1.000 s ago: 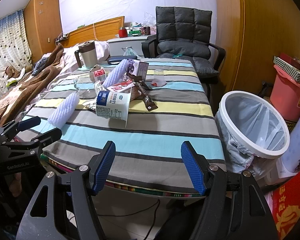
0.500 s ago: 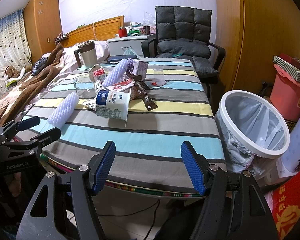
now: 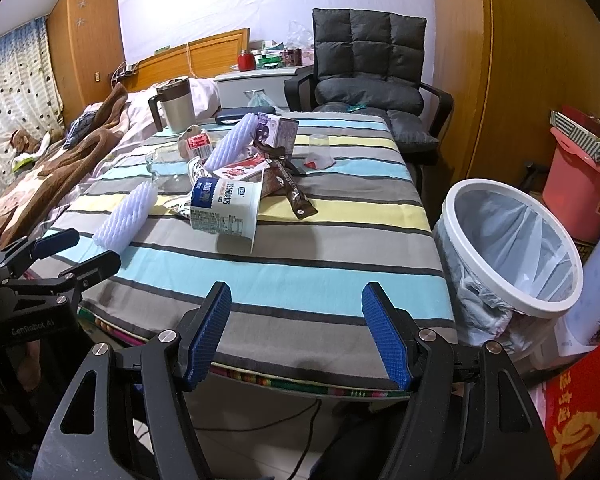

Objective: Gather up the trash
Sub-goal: 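Grasp the white foam fruit net with the left tool while the right tool grasps the white yogurt cup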

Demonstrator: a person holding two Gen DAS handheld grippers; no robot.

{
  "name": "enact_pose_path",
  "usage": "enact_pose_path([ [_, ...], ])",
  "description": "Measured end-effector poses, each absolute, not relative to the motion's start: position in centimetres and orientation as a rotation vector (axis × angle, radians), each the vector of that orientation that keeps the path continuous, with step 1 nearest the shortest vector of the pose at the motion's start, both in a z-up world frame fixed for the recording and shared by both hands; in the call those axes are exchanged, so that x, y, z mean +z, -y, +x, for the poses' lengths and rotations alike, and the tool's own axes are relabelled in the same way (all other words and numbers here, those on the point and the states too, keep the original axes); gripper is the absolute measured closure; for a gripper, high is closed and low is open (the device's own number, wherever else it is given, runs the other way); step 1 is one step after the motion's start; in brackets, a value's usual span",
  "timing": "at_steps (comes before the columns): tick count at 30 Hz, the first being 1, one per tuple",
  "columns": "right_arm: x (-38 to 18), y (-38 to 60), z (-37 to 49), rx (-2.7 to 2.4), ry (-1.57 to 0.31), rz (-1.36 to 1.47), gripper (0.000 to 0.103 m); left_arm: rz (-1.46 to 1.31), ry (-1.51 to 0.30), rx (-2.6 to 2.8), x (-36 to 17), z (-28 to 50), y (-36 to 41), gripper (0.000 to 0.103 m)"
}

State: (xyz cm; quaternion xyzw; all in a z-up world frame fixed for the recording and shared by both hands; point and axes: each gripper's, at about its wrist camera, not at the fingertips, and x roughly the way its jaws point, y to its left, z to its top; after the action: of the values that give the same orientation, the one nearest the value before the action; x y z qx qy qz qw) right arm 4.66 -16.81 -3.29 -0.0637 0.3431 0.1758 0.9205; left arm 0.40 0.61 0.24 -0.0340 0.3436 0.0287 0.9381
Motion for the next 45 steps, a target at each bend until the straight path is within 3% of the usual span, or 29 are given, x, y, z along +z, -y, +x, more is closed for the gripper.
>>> enact_pose_path([
  [14, -3.8, 15.3, 7.0, 0.417, -0.722, -0.133, 0.034, -0.059, -0.729, 0.117, -0.6, 2.9, -3.3, 0.012],
  [22, -3.8, 13.8, 8.7, 0.468, -0.729, -0.142, 0.034, -0.115, -0.812, 0.127, -2.3, 5.6, -5.2, 0.030],
  [25, -3.8, 13.4, 9.4, 0.475, -0.730, -0.142, 0.047, -0.129, -0.835, 0.103, -2.9, 6.1, -5.2, 0.042],
  [30, -3.9, 13.0, 10.6, 0.507, -0.747, -0.129, 0.052, -0.145, -0.844, 0.080, -3.3, 6.4, -5.2, 0.057],
  [40, -3.9, 12.3, 11.1, 0.615, -0.769, -0.099, 0.062, -0.167, -0.831, 0.061, -3.1, 6.5, -5.6, 0.071],
  [42, -3.8, 12.1, 11.0, 0.623, -0.764, -0.112, 0.077, -0.169, -0.830, 0.060, -3.1, 6.5, -5.6, 0.073],
  [45, -3.8, 12.0, 11.0, 0.633, -0.764, -0.118, 0.089, -0.174, -0.827, 0.065, -3.0, 6.4, -5.8, 0.074],
])
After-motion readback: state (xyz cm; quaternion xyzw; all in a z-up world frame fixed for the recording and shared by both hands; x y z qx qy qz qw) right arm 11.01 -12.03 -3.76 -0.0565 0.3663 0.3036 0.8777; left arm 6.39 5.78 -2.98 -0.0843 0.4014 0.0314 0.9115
